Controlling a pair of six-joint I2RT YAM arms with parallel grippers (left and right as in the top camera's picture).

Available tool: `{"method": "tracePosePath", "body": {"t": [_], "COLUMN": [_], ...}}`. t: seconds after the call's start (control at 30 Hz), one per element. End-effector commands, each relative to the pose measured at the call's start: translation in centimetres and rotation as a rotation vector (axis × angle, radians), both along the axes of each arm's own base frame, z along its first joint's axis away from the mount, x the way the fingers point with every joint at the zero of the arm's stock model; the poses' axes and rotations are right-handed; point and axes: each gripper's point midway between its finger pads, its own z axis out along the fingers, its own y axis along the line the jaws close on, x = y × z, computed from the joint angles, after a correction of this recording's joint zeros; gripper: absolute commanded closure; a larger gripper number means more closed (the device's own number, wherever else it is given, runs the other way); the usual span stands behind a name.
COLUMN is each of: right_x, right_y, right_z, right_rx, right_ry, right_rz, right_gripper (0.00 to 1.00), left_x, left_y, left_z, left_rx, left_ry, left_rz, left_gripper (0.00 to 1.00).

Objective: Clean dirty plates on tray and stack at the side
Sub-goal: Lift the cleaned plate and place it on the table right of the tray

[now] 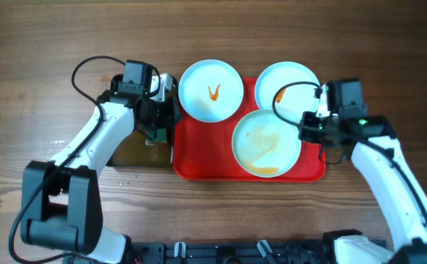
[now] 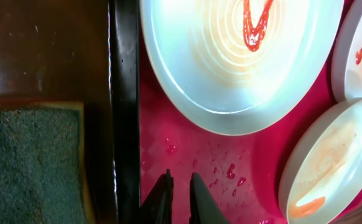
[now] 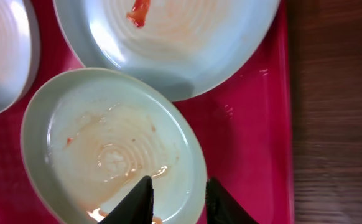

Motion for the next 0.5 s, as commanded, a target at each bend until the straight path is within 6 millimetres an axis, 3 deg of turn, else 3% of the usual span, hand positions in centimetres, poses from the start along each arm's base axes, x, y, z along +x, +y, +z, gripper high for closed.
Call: {"method": "tracePosePath", "body": {"t": [0.0,0.13,0.23,0.4,0.47], "right_x": [0.5,-0.4,-0.4,-0.5,-0.7], "right_y": [0.7,0.8,0.9,0.9,0.9], "right_z": [-1.6,-5.3,-7.0,-8.0,-8.3], "right_rx": [0.184,0.228,0.241,0.243,0.244], "right_ry": [0.047,0.174,0.218,0.234,0.235], "right_rz": [0.128,0.149,0.146,0.144,0.144], "right_gripper": [0.72,0.73,0.76,0.78,0.83], "left_x": [0.3,0.3,0.3,0.3,0.3], "left_y": [-0.3,-0.3,-0.3,-0.3,-0.3], "left_z": [1.0,1.0,1.0,1.0,1.0], "left_rx": [-0.007,-0.007,-0.007,-0.007,-0.007], "left_ry": [-0.031,-0.031,-0.031,-0.031,-0.031], "left_rz": [-0.008,-0.008,-0.008,-0.008,-0.008], "left_gripper": [0.92,0.92,0.92,0.92,0.92]}}
